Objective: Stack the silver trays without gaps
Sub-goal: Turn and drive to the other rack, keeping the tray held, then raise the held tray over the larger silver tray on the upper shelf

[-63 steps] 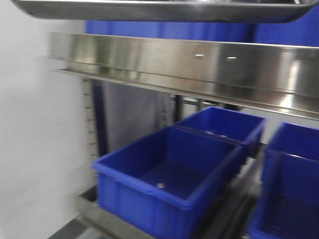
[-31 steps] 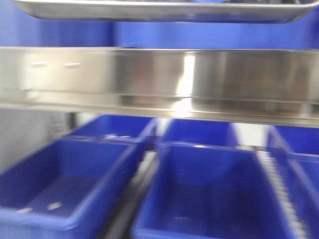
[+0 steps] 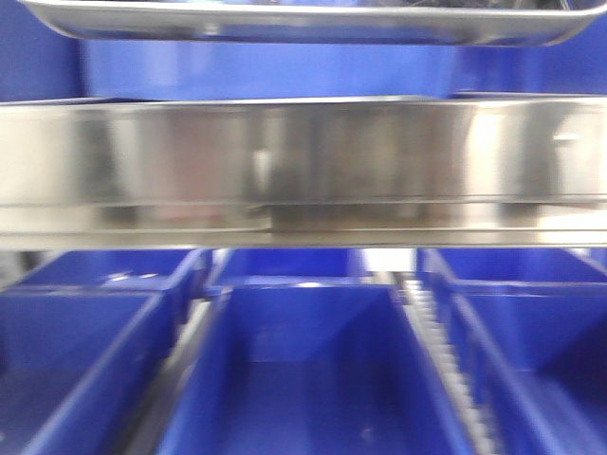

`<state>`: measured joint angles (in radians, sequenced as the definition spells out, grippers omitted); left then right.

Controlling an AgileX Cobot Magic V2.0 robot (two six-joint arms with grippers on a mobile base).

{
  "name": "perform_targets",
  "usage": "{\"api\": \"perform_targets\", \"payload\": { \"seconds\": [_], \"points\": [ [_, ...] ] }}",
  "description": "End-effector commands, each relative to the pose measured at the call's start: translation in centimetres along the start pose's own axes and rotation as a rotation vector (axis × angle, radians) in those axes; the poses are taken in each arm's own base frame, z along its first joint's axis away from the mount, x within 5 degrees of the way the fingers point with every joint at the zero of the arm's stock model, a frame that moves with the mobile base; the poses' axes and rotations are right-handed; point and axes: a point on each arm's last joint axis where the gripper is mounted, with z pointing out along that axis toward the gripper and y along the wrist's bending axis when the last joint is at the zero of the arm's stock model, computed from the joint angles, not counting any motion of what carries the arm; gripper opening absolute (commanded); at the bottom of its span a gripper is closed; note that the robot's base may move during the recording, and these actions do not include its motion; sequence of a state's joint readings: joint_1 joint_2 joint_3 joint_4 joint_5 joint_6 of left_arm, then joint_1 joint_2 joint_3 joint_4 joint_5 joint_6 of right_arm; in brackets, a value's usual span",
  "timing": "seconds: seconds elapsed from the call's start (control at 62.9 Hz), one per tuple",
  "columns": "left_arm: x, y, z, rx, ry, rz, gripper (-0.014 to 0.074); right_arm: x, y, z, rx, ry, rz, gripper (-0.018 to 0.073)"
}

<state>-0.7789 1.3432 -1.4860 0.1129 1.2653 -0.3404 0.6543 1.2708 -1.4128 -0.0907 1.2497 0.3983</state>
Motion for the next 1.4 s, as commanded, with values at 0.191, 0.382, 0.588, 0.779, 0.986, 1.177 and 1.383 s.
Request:
{"api": "perform_targets", "payload": {
  "seconds": [0.191,0.382,0.588,0.779,0.986,1.177,1.383],
  "points": [
    [0.53,-0.99,-1.96,0.094,0.005,0.023,-0.0048,-1.0,1.08,-1.73,-0.124,-0.148,-0.013,0.0057],
    [0.53,-0.99,-1.96,0.094,0.005,0.023,-0.0048,-1.0,1.08,-1.73,-0.124,-0.148,-0.013,0.0057],
    [0.53,-0.99,-1.96,0.094,0.005,0.023,-0.0048,-1.0,1.08,-1.73,-0.124,-0.148,-0.013,0.0057],
    [0.53,-0.99,-1.96,0.094,0.005,0.023,-0.0048,-1.0,1.08,-1.73,-0.124,-0.148,-0.013,0.0057],
    [0.53,-0.99,-1.96,0.094,0.005,0.023,-0.0048,-1.0,1.08,-1.73,-0.124,-0.148,-0.013,0.0057],
    [0.41,-1.03,-1.97,0.098,-0.008,0.022,-0.0048,-1.0,1.08,-1.73,-0.124,-0.148,-0.013,0.0057],
    [-0.21,-1.02,-2.13,0.112,-0.068,0.014,-0.0048,-1.43,1.26,-1.88,-0.144,-0.195,-0.011,0.0057]
  ]
}}
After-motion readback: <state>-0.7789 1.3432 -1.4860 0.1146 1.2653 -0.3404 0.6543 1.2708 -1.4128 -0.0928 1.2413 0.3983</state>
